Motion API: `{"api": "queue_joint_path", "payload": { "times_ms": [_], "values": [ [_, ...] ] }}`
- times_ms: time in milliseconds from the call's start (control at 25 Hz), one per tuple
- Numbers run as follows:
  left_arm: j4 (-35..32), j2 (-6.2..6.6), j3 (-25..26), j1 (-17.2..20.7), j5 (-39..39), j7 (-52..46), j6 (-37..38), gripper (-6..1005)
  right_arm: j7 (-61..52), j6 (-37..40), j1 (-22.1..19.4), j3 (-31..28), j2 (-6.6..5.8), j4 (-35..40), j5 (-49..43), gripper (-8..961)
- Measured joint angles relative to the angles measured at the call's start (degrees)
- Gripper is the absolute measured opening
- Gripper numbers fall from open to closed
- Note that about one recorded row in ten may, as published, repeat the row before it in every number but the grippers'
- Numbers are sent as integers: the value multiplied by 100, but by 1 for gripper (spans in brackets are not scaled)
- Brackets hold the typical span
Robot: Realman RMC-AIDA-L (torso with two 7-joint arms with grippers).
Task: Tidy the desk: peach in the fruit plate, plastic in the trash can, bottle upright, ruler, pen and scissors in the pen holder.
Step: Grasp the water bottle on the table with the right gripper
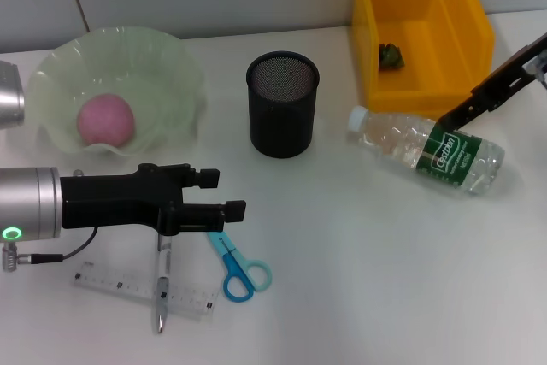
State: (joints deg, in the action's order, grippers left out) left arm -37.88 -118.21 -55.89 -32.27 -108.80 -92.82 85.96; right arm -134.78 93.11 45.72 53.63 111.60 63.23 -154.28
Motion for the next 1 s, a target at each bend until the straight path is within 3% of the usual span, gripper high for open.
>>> {"api": "queue_joint_path", "payload": {
  "times_ms": [360,1000],
  "values": [
    [0,0,0,40,60,-51,7,814,247,-318,339,95,38,-776,-379,807],
    [0,6,0,55,114,-86,36,814,352,-789,320,463,100,-1229,-559,806]
  ]
}}
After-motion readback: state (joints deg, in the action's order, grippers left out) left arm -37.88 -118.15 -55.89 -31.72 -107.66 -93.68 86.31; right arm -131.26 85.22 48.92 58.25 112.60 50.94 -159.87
